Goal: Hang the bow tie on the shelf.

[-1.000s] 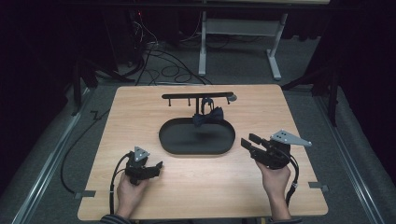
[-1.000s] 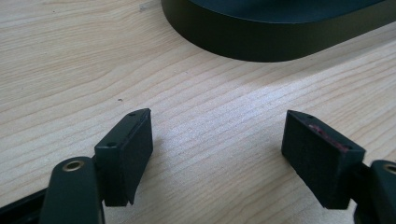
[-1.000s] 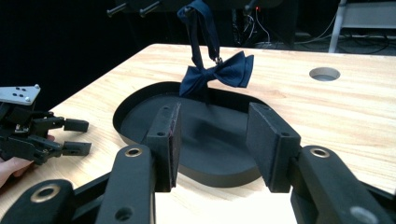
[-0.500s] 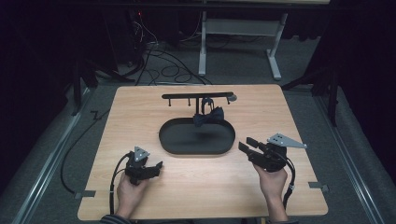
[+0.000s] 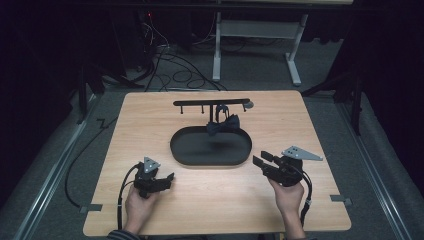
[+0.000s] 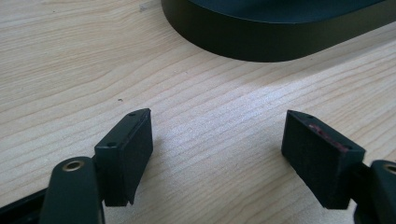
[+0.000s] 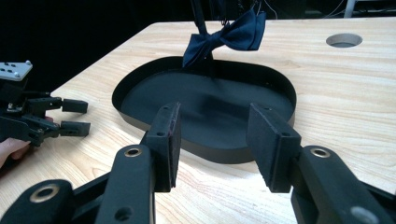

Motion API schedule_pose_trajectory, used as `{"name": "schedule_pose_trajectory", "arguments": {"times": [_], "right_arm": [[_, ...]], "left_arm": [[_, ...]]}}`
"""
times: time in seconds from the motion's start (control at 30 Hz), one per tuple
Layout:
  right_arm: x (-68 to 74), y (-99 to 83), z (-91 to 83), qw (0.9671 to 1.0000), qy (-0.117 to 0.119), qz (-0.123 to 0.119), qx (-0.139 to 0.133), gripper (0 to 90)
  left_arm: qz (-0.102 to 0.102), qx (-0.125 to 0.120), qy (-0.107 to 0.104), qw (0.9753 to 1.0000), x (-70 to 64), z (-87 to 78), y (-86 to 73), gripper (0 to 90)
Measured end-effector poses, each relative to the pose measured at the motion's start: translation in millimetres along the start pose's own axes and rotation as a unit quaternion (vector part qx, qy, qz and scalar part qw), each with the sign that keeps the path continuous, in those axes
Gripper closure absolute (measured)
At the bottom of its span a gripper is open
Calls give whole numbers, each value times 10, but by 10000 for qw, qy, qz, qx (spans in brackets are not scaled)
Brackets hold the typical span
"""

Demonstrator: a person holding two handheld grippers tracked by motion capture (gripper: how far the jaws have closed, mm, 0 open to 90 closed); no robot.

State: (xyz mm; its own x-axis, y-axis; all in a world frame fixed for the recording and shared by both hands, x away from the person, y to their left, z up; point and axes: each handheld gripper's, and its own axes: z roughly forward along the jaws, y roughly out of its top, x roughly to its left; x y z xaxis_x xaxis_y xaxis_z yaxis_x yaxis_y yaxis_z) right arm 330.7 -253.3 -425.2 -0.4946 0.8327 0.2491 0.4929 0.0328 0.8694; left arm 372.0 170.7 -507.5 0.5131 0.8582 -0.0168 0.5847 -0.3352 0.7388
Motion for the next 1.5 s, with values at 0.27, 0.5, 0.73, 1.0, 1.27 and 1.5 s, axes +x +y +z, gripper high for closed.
{"name": "schedule_pose_trajectory", "arguments": {"times": [0.27, 0.5, 0.73, 1.0, 1.27, 1.5], "right_arm": [[-8, -49, 42, 10000, 18, 43, 63, 567], [-20, -88, 90, 9999, 50, 88, 136, 567], [-29, -125, 127, 9997, 50, 138, 181, 567], [-52, -165, 167, 9995, 37, 184, 246, 567], [-88, -207, 205, 9992, 31, 253, 319, 567], [-139, -270, 250, 9985, -110, 319, 435, 566]], "left_arm": [[0, 0, -1, 10000, 0, 0, 0, 254], [0, 0, 0, 10000, 0, 0, 0, 254], [0, 1, 0, 10000, 0, 0, 0, 254], [1, 0, 0, 10000, 0, 0, 0, 254], [-1, 0, 0, 10000, 0, 0, 0, 254], [2, 1, -1, 10000, 0, 0, 0, 254]]}}
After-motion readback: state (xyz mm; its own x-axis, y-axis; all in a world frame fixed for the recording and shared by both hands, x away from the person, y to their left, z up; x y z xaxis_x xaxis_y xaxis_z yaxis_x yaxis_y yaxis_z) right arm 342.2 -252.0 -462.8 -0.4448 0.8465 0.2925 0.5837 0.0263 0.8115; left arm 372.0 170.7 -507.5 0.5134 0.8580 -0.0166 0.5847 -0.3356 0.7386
